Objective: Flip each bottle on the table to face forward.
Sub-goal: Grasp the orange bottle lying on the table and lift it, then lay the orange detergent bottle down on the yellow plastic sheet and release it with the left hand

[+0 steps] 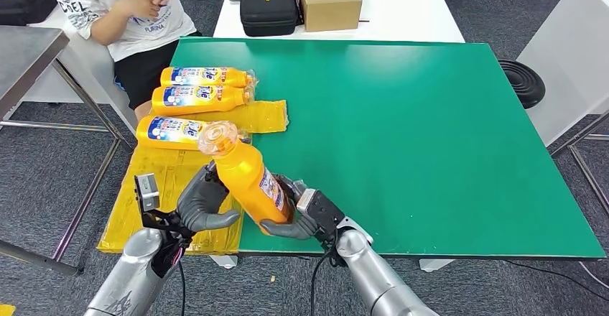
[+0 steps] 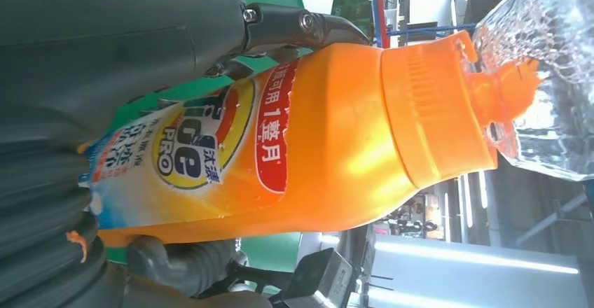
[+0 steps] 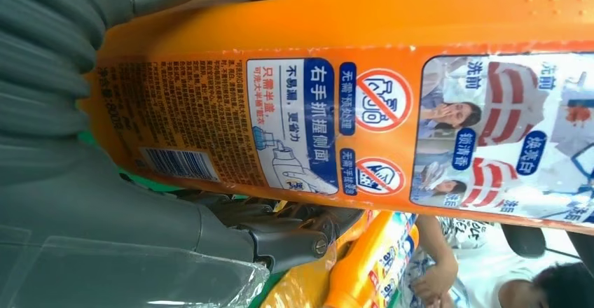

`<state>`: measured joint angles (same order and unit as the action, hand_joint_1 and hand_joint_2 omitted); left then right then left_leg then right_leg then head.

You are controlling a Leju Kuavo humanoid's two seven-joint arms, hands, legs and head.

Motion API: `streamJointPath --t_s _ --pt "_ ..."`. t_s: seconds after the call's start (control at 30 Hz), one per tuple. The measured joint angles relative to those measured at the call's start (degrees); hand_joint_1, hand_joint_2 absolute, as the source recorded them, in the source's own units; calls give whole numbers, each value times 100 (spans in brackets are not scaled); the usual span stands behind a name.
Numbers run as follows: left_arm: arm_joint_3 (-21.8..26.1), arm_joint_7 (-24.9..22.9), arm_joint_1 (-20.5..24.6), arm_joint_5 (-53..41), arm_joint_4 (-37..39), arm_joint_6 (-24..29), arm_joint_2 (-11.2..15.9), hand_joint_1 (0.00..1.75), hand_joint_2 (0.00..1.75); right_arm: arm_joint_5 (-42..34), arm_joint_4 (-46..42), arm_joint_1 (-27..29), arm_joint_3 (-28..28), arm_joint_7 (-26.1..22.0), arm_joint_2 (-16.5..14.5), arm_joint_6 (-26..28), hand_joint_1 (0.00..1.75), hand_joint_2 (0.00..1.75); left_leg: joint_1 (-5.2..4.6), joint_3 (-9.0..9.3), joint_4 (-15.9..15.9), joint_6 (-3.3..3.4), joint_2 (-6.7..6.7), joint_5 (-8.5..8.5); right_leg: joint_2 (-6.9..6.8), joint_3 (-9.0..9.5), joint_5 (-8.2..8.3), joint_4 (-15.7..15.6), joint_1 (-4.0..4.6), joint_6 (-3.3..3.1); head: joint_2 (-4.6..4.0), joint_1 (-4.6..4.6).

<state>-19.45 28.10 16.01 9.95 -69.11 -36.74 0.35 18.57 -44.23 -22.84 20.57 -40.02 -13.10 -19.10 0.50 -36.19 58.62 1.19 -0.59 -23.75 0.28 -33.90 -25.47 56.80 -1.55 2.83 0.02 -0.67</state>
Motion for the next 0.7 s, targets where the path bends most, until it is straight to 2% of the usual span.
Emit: streamJointPath --t_s 0.37,0.7 --pt "-210 -302 238 -558 132 195 0 0 175 128 240 -101 208 -1 -56 81 175 175 0 0 0 0 -1 1 -1 0 0 0 0 0 0 1" --pt "-616 -632 987 -665 1399 133 49 0 175 318 488 -219 474 37 -92 213 175 175 0 0 0 -3 -2 4 0 2 1 1 0 1 0 2"
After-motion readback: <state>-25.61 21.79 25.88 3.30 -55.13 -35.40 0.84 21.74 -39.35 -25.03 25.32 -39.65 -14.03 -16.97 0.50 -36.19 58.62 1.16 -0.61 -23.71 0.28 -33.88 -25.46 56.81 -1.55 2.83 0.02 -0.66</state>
